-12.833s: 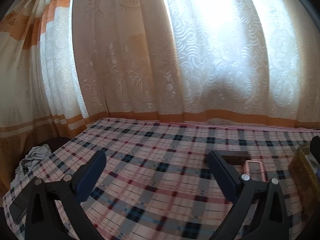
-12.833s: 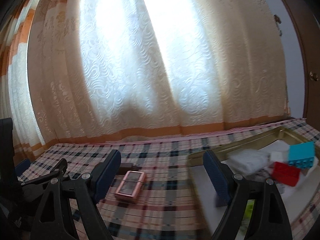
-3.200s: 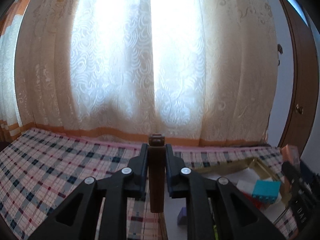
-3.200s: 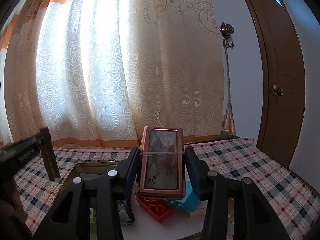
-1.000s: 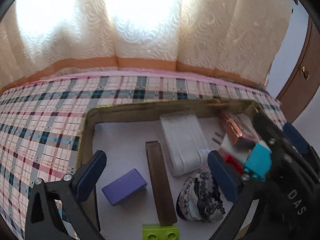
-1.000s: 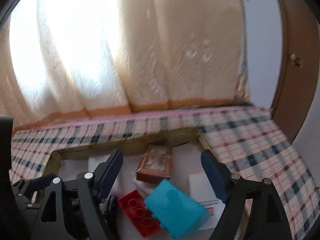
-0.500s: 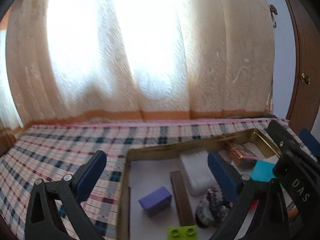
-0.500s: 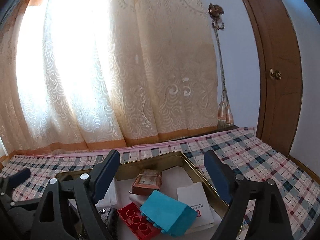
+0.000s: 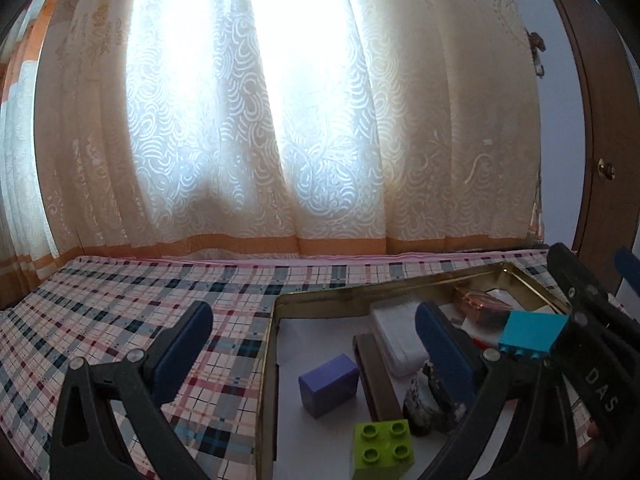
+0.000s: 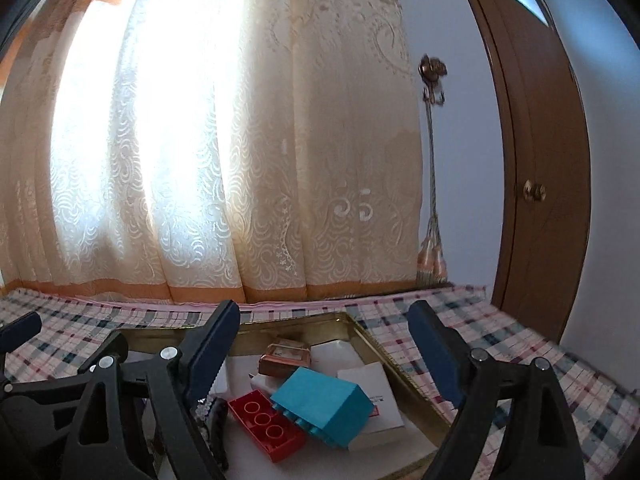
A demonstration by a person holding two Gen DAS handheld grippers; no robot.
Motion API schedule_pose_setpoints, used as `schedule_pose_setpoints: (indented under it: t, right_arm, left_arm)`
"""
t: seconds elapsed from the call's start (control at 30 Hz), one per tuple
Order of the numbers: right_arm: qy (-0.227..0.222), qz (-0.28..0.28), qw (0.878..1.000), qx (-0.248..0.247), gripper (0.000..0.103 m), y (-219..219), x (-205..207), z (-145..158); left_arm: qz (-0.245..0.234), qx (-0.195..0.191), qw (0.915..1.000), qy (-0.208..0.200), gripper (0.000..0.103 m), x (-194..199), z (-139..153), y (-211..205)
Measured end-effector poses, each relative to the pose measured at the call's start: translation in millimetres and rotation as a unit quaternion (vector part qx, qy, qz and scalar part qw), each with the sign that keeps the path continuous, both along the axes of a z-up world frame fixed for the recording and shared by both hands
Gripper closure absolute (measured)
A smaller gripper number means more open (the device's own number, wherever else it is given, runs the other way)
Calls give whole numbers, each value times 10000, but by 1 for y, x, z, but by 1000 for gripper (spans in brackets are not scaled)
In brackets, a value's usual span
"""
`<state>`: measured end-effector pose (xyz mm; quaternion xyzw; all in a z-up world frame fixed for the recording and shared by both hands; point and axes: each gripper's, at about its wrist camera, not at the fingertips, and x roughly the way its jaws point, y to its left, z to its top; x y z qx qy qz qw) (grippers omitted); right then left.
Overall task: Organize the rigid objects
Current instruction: 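Withdraw both tools from the tray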
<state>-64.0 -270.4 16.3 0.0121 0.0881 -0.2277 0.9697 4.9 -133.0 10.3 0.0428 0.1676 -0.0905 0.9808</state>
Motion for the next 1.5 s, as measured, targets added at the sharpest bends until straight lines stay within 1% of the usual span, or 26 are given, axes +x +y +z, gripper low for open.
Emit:
schedule_pose_setpoints:
  t: [0.07,0.2,0.33,0.43,0.53,0.63,0.7,0.93,1.2,1.5]
  right_arm:
    - [-10,-30,9999,-137,15,6,-4,1]
    - [-109,-106,9995,-276,15,13,-15,3]
    - [-180,-103,9994,-265,15,16,-23,4]
    - [-202,-106,9995,-211,15,18,-30,4]
    - [-347,-98,9992,-160,15,18,-40,5]
    - [-511,-97,9985,-188,12,21,-47,6]
    - [-566,-117,9981,-222,8,23,-50,7]
    - [-505,-79,9986,-137,7,21,-48,8]
    - [-600,-103,9980,-144,7,22,-54,8]
    - [-530,-87,9985,-113,6,20,-51,8]
  left_arm:
    - [-10,51,10000,-70,0,-5,1,-1]
    - [-92,-4,9998,-187,0,-15,0,3]
    - [-144,34,9996,-220,0,-22,-1,4]
    - [-167,-64,9995,-258,0,-27,0,9]
    - [-156,-135,9995,-224,0,-29,0,13]
    - [-198,-171,9995,-186,0,-32,0,16]
    - [-210,-186,9994,-199,0,-35,0,18]
    - [-179,-296,9988,-361,0,-42,1,25]
    - [-182,-271,9990,-313,0,-41,2,25]
    - [-163,-231,9992,-299,0,-40,2,25]
